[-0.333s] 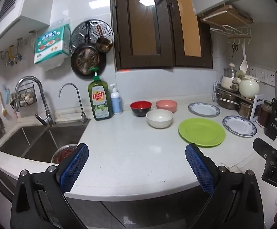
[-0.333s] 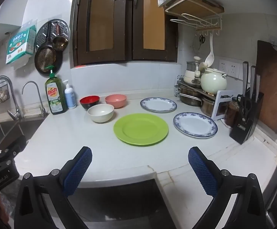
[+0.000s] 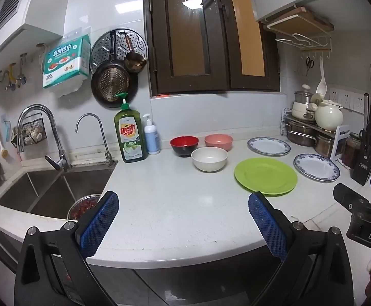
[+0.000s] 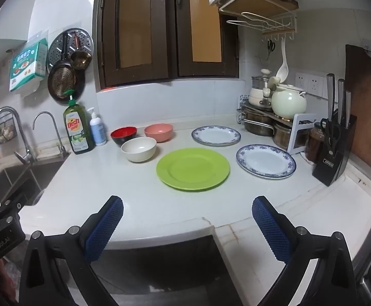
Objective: Organize plates and bowls
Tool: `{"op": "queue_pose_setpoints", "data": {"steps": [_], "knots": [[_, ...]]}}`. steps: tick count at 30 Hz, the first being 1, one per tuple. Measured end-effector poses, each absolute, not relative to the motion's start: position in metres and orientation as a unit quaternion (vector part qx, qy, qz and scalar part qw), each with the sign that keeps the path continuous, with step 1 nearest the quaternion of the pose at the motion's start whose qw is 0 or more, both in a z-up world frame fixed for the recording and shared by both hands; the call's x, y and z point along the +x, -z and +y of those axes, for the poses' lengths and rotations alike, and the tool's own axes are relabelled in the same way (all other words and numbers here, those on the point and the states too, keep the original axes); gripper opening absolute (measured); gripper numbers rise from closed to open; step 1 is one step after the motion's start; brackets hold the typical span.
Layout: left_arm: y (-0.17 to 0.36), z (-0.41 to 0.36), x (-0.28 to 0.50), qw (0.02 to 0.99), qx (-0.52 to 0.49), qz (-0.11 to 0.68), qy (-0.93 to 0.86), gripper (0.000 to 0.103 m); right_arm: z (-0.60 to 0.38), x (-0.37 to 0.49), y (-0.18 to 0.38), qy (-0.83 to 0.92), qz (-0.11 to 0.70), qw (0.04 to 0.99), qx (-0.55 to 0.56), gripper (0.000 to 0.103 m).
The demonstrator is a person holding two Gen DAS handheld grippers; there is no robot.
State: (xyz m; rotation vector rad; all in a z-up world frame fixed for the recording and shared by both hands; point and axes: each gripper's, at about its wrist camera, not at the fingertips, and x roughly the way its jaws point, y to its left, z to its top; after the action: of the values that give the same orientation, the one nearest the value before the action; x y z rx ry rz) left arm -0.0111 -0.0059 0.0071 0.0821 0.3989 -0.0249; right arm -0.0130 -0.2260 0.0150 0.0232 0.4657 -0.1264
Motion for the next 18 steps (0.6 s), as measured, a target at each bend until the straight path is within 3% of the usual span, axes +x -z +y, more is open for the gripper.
{"op": "queue_pose_setpoints", "data": {"steps": [18], "knots": [[-0.0079, -0.0121, -0.014, 0.977, 0.036, 0.206, 0.035, 0.103, -0.2222, -0.02, -0.0165, 0.064, 0.224, 0.972, 0.007, 0.102]]}}
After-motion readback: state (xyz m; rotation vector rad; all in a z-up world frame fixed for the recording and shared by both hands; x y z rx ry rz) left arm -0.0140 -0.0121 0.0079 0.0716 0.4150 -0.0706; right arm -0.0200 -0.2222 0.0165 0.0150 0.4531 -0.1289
